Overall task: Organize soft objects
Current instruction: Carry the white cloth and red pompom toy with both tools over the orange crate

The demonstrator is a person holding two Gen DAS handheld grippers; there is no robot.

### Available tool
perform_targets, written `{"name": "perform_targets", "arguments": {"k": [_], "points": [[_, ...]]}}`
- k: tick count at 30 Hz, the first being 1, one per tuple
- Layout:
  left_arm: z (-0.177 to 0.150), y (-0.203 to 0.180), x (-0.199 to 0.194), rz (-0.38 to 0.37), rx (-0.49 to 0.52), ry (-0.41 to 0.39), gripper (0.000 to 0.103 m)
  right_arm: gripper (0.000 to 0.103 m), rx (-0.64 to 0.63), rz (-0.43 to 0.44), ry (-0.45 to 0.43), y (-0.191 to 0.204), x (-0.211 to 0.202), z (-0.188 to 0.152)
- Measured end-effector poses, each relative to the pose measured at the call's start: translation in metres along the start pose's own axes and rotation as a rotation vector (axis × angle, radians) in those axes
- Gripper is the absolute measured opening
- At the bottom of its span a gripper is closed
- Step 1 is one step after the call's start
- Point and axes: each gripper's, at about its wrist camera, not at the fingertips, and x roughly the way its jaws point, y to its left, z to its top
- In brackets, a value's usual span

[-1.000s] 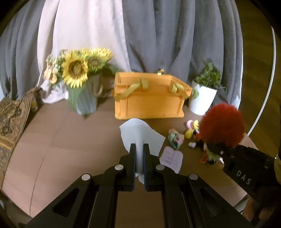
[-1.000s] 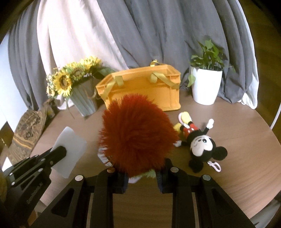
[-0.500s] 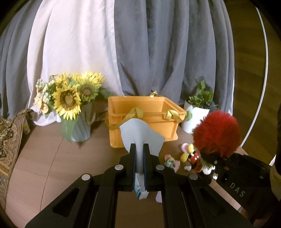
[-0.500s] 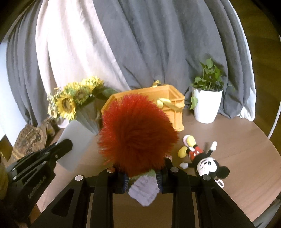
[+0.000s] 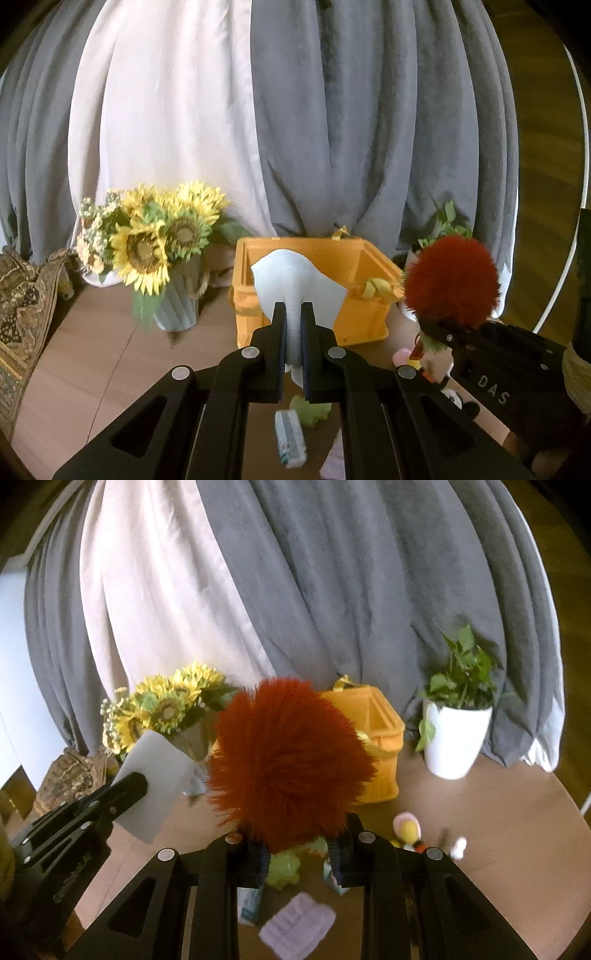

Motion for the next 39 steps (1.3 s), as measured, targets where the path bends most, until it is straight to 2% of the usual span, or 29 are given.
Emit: {"name": "perform_targets", "arguments": {"k": [11,23,29,39], "points": [[0.03,-0.008,0.031,0.054,0.004,-0.064,0.009,0.026,0.008,0.058,-0.034,-0.018,0.032,0.034],[0.058,-0.008,0.07,0.066,0.014,-0.09,0.009,0.026,0.015,0.056,-0.032,-0.029,0.068,0.065],[0.067,-0.004,0.102,0.067,0.02,-0.072,0.009,0.026,0.02,0.05,0.01,-0.033,0.099,0.073],[0.067,0.012,0.171,0.066,0.015,0.012,0.009,0.026,0.016,0.023,0.094,-0.039,0.163,0.082]]}}
